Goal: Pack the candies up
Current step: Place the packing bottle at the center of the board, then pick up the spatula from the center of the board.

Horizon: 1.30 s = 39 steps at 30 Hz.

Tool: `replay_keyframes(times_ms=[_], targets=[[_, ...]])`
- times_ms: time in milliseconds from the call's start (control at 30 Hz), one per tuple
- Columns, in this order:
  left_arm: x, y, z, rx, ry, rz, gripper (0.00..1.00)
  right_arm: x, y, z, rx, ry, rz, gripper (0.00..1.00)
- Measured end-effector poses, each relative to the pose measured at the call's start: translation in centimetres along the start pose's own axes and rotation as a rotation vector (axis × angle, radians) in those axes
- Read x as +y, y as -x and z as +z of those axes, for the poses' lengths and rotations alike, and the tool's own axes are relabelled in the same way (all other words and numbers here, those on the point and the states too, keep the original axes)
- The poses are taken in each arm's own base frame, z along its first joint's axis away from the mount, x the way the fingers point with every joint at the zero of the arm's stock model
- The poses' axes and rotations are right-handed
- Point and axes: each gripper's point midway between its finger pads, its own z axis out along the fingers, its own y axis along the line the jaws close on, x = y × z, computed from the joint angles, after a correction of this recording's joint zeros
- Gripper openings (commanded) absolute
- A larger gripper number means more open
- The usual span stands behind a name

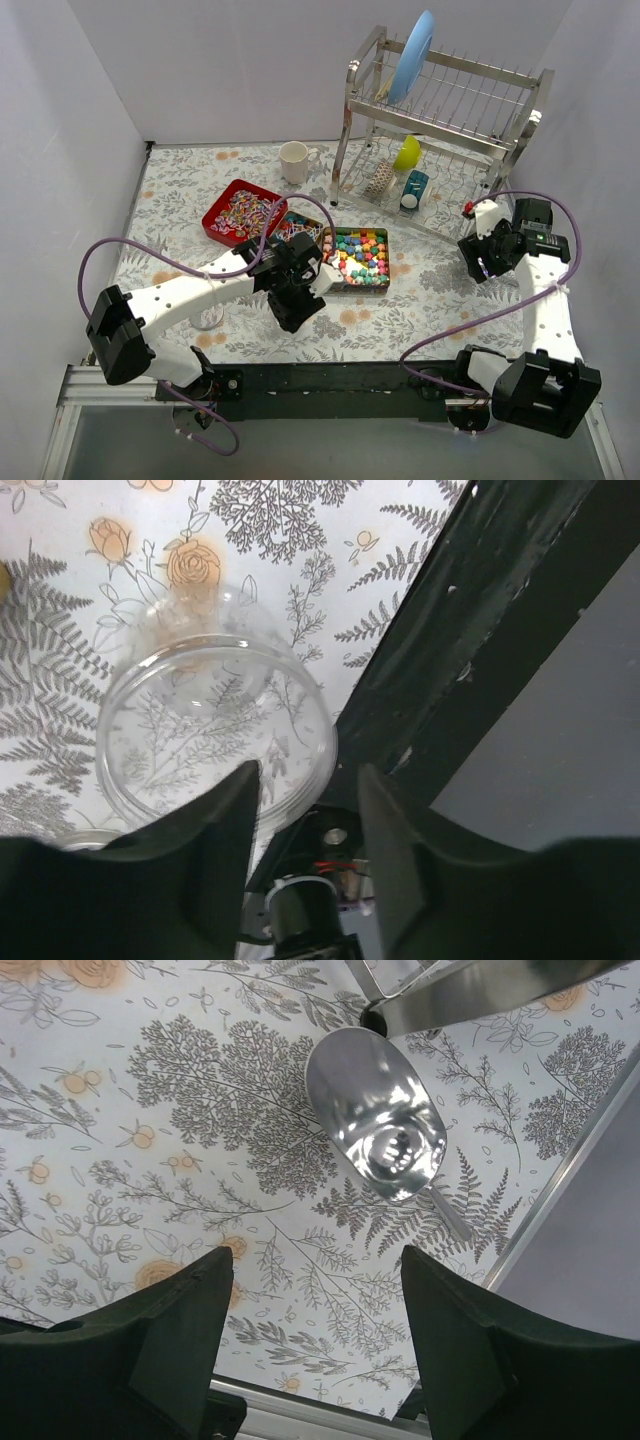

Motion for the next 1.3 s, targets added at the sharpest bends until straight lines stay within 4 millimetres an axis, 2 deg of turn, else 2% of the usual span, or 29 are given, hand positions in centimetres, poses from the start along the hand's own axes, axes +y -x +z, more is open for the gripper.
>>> replay_keyframes(times_ms=[100,200,400,467,533,667,767,867,1067,1300], targets=[[-0.1,0.1,-0.2,-0.002,-0.001,-0.009,0.62,-1.2,-0.7,0.7,0.023,-0.005,-0.003,0.76],[-0.2,2.0,-1.6,-0.063,0.004,0.000,0.65,-2.6,-1.2,0.8,0.024,-0.025,-0.016,0.75],[0.2,10.9,-8.7,-0.384,0.013,0.034,0.68,-5.6,-3.6,0.8,0.039,-0.039,-0.058,0.75],[0.9,13.0,-10.3,-0.458,0.014,0.025,0.69,-6.2,-4.5,1.2,0.041,-0.014,-0.063,0.73],[1.9,14.2,-10.9,-0.495,0.016,0.011,0.69,-6.9,-5.3,1.6,0.047,0.024,-0.080,0.71],[4.2,14.4,-10.4,-0.525,0.034,-0.038,0.70,-7.6,-6.4,2.9,0.037,0.101,-0.111,0.72],[5.5,13.9,-10.0,-0.528,0.051,-0.070,0.69,-7.5,-6.2,3.5,0.009,0.133,-0.175,0.74],[6.1,13.9,-9.9,-0.536,0.059,-0.081,0.68,-7.4,-6.3,4.1,-0.016,0.144,-0.299,0.74],[7.0,13.7,-10.1,-0.538,0.073,-0.093,0.68,-6.1,-8.0,6.1,-0.018,0.193,-0.430,0.72],[8.2,13.2,-9.1,-0.500,0.085,-0.117,0.67,-7.5,-8.5,8.4,-0.013,0.235,-0.440,0.69]])
